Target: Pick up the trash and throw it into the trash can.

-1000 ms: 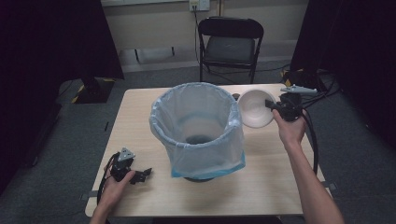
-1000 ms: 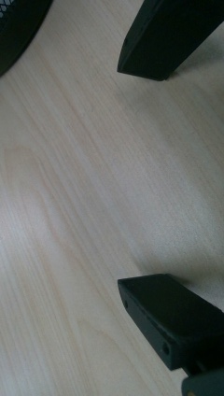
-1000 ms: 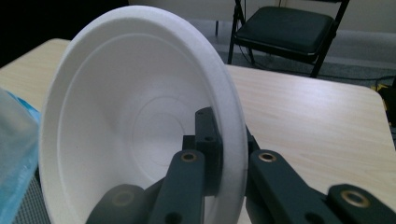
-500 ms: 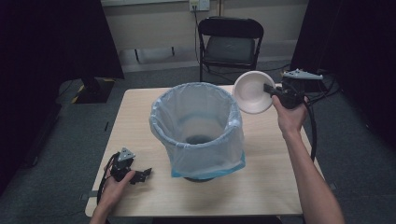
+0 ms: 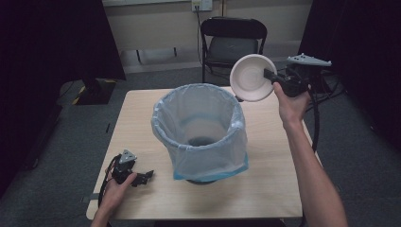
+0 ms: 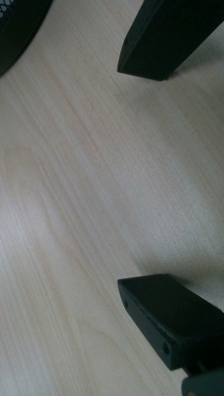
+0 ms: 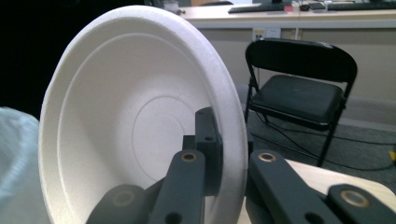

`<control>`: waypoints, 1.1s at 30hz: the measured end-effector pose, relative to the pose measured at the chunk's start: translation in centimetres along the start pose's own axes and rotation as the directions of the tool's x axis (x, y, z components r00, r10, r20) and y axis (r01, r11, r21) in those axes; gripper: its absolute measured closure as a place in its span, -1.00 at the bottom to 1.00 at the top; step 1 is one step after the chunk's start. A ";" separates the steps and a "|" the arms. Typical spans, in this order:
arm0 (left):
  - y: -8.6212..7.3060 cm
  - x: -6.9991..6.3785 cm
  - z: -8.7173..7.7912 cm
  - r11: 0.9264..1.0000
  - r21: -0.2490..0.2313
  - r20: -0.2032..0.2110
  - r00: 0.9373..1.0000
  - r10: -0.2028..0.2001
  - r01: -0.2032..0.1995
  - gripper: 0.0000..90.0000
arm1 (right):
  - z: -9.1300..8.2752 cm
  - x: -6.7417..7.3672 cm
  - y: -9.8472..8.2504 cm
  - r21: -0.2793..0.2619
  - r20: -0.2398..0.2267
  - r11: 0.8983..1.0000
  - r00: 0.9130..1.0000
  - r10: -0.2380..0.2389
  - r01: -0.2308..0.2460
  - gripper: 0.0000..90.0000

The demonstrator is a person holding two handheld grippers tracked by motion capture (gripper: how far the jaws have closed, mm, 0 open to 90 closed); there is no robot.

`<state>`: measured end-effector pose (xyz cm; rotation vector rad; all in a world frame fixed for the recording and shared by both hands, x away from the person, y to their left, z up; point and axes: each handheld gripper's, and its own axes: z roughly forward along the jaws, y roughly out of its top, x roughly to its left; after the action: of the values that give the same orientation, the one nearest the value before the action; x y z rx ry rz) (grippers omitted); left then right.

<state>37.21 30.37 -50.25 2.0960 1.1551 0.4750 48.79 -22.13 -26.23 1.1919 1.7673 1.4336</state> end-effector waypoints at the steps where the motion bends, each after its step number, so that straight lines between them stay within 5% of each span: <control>1: 0.0 0.0 0.0 1.000 0.000 0.000 1.000 0.000 0.000 -1.00 | -0.1 0.2 0.2 -0.005 -0.009 1.000 1.000 0.002 -0.002 0.94; 13: 0.0 0.0 0.0 1.000 0.000 0.000 1.000 0.000 0.000 -1.00 | -1.4 3.0 2.4 -0.044 -0.134 0.999 0.991 -0.003 -0.003 0.94; 22: 0.0 0.0 0.0 1.000 0.000 0.000 1.000 0.000 0.000 -1.00 | -1.3 6.6 2.5 -0.036 -0.245 0.999 0.969 -0.043 0.035 0.94; 33: 0.0 0.0 0.0 1.000 0.000 0.000 1.000 0.000 0.000 -1.00 | -0.4 10.2 1.4 0.009 -0.303 0.992 0.946 -0.115 0.124 0.94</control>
<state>37.21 30.37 -50.25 2.0962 1.1552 0.4752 44.30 -13.21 -23.69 0.8961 2.0325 1.5885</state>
